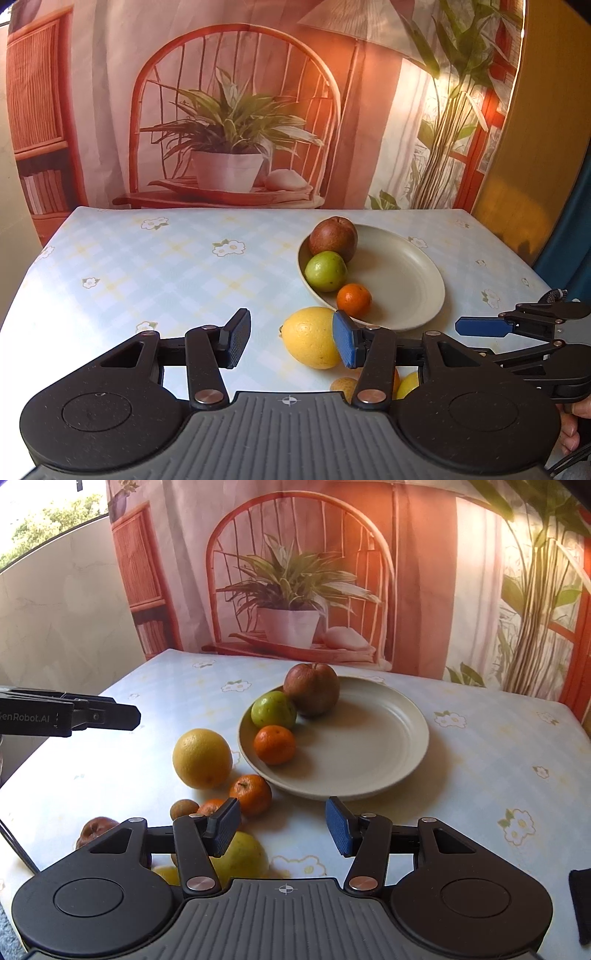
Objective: Organize fruits
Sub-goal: 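Withdraw both grippers from the plate toward the remaining fruit, then move the right gripper to the yellow grapefruit while the left gripper approaches a lemon, then close the left gripper on the lemon while the right gripper grasps the grapefruit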
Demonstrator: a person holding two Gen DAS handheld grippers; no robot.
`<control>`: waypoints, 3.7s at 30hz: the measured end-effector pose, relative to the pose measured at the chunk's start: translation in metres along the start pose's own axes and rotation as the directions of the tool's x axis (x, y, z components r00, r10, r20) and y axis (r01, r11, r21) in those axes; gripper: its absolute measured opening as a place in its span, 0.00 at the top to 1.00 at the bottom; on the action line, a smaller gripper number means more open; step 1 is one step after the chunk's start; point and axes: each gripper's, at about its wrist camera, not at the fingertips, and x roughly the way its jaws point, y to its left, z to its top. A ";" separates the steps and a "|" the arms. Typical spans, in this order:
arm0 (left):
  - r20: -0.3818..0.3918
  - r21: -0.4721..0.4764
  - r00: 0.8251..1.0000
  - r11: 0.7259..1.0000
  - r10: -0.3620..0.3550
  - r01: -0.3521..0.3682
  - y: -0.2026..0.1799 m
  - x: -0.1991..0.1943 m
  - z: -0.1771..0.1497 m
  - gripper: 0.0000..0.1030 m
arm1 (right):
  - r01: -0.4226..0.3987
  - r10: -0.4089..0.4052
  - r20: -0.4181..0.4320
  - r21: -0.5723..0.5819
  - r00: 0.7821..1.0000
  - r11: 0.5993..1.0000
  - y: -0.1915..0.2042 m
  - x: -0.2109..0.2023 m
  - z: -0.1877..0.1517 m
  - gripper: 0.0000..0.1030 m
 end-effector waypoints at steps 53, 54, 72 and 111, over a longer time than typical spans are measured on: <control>0.038 0.010 0.999 1.000 -0.025 0.025 -0.022 -0.025 -0.024 0.50 | 0.019 -0.020 0.000 -0.171 1.000 0.985 0.023 -0.048 -0.061 0.56; 0.036 0.012 0.999 1.000 -0.028 0.027 -0.023 -0.024 -0.024 0.50 | 0.014 -0.014 0.002 -0.162 1.000 0.987 0.021 -0.049 -0.061 0.57; -0.032 0.180 0.990 0.973 -0.141 0.144 -0.082 0.005 -0.026 0.50 | -0.032 0.022 0.089 0.109 0.996 0.994 -0.044 -0.064 -0.071 0.69; -0.133 0.215 0.975 0.955 -0.180 0.206 -0.112 0.061 -0.008 0.51 | 0.007 -0.008 0.019 0.032 1.000 0.999 -0.056 -0.051 -0.080 0.65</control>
